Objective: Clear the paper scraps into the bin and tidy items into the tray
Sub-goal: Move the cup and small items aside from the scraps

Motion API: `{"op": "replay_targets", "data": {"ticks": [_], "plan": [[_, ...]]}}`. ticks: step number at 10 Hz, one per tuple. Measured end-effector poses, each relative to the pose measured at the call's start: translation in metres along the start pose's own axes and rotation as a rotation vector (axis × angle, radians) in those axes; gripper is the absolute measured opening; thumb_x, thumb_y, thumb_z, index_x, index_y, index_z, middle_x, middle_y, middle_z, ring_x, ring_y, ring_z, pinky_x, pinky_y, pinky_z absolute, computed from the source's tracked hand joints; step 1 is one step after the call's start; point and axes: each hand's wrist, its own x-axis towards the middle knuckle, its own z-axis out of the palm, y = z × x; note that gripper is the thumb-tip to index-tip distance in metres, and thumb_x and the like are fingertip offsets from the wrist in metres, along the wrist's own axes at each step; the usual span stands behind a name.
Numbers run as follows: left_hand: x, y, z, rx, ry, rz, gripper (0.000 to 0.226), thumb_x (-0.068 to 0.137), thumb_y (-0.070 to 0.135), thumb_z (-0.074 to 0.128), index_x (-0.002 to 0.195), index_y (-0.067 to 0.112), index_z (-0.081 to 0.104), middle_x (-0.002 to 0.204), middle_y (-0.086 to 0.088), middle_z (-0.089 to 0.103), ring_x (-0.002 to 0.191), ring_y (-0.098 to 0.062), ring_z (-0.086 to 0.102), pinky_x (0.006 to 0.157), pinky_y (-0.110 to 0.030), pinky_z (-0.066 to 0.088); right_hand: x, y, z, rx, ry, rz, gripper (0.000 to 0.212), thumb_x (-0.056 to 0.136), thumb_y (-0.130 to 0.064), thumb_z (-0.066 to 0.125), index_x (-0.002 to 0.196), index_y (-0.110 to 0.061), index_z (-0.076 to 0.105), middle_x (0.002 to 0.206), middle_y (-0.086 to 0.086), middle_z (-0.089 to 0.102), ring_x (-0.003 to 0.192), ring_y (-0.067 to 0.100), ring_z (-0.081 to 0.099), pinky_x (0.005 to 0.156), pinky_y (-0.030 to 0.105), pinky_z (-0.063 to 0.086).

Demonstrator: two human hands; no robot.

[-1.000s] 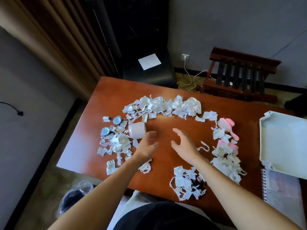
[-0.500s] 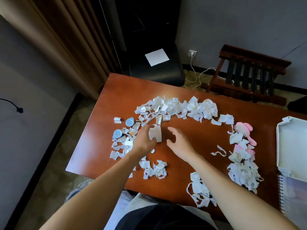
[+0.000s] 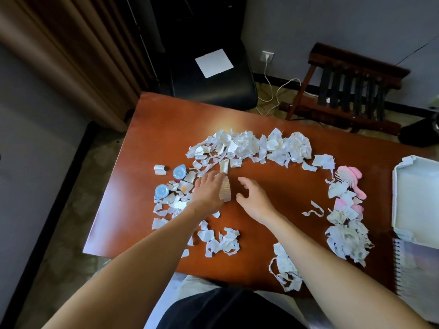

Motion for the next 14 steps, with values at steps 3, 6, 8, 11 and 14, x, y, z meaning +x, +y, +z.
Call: {"op": "replay_targets", "data": {"ticks": [3,6,8,11,14], "plan": [[-0.002,-0.01,-0.012,-0.054,0.109,0.068,0.073,0.075,0.047,0.075,0.136,0.031,0.038,0.138,0.002,0.05,0.127,-0.023,0.041,0.107,-0.041,0.024,0.005,-0.01,-0.006,0.009,-0.005,-0.001,0.053,0.098,-0.018,0.056,0.147,-0.026,0.039,0.15,-0.004,0.041,0.137,0.014,0.041,0.108,0.031,0.039],[-0.033,-0.021,-0.062,-0.321,0.225,0.04,0.069,0.071,0.049,0.08,0.125,0.027,0.043,0.118,0.011,0.057,0.097,-0.008,0.041,0.093,-0.033,0.023,0.015,-0.052,-0.014,0.078,-0.043,-0.08,0.05,0.097,-0.028,0.058,0.144,-0.028,0.042,0.143,-0.006,0.049,0.131,0.012,0.047,0.105,0.032,0.043],[-0.049,-0.05,-0.089,-0.391,0.329,0.033,0.071,0.071,0.045,0.083,0.127,0.028,0.042,0.124,0.013,0.053,0.099,-0.001,0.034,0.101,-0.039,0.026,0.025,-0.101,-0.005,0.154,-0.125,-0.101,0.046,0.099,-0.033,0.054,0.143,-0.025,0.044,0.124,-0.012,0.054,0.109,0.005,0.055,0.074,0.013,0.042],[-0.067,-0.11,-0.11,-0.497,0.442,-0.088,0.075,0.072,0.041,0.083,0.128,0.033,0.033,0.116,0.018,0.049,0.106,-0.009,0.032,0.096,-0.031,0.021,0.043,-0.167,0.04,0.13,-0.226,-0.201,0.033,0.097,-0.025,0.055,0.13,-0.026,0.055,0.112,-0.019,0.057,0.102,0.002,0.057,0.076,0.018,0.046],[-0.075,-0.174,-0.104,-0.452,0.547,-0.238,0.077,0.067,0.047,0.082,0.132,0.035,0.043,0.128,0.018,0.053,0.116,-0.01,0.04,0.094,-0.032,0.025,0.053,-0.206,0.089,0.057,-0.327,-0.265,0.042,0.098,-0.013,0.05,0.138,-0.027,0.049,0.129,-0.013,0.054,0.104,0.001,0.057,0.086,0.019,0.047]]}}
